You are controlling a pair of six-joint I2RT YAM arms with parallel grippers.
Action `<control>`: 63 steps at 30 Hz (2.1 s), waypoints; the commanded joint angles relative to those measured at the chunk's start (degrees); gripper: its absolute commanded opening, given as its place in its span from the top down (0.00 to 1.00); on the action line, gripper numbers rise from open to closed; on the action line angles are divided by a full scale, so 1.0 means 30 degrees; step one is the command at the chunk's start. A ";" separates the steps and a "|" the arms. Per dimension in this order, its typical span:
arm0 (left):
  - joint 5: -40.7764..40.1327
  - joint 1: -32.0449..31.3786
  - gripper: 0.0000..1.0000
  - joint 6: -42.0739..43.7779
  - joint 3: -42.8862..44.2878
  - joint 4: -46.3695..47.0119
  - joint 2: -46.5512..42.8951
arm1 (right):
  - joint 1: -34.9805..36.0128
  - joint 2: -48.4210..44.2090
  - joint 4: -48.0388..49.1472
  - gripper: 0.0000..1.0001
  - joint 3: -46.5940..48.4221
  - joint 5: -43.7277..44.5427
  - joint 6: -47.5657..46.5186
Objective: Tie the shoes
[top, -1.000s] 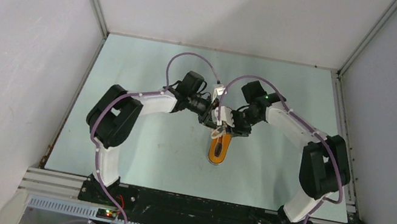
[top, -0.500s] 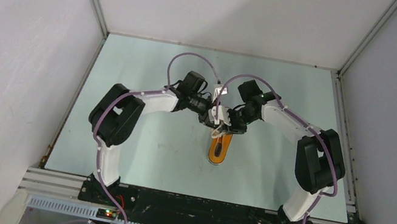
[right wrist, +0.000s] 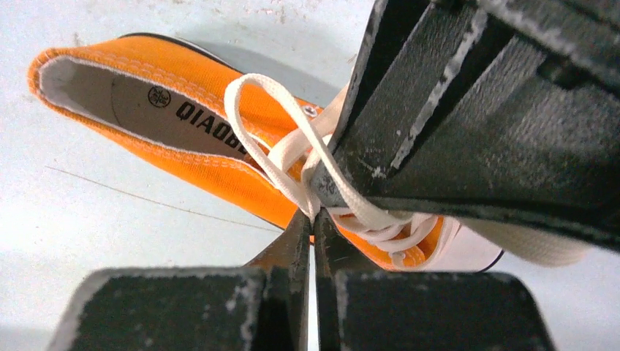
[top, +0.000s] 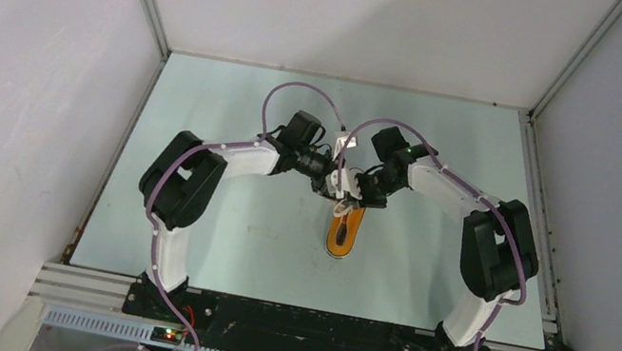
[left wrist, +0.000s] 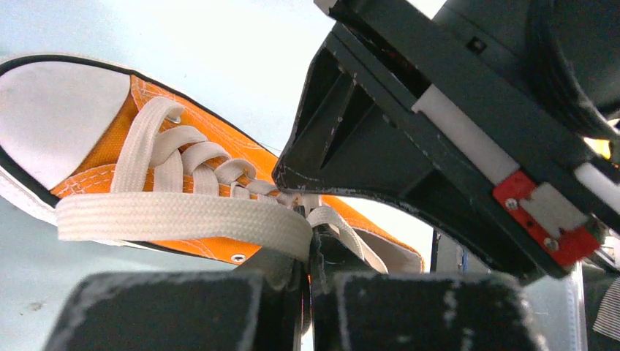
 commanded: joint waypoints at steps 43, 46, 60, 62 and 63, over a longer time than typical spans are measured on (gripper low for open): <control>-0.0208 0.0168 0.97 0.0462 0.0557 -0.0080 -0.0250 | -0.4345 -0.1657 -0.1113 1.00 -0.1171 0.1131 0.6144; -0.0255 0.0168 0.97 0.0457 0.0526 -0.0082 -0.0288 | -0.5503 -0.2167 -0.1472 1.00 -0.1899 0.1686 0.6078; -0.0908 0.0159 0.68 0.1824 -0.0246 -0.1295 -0.1572 | -0.7022 -0.5224 -0.1393 1.00 -0.5370 0.3271 0.6506; -0.1231 0.0180 0.57 0.2451 -0.0201 -0.2054 -0.2078 | -0.6673 -0.5475 -0.1492 1.00 -0.5349 0.3053 0.6650; -0.1583 0.0218 0.55 0.2741 -0.0201 -0.2313 -0.2496 | -0.6321 -0.5567 -0.1514 1.00 -0.5334 0.3038 0.6761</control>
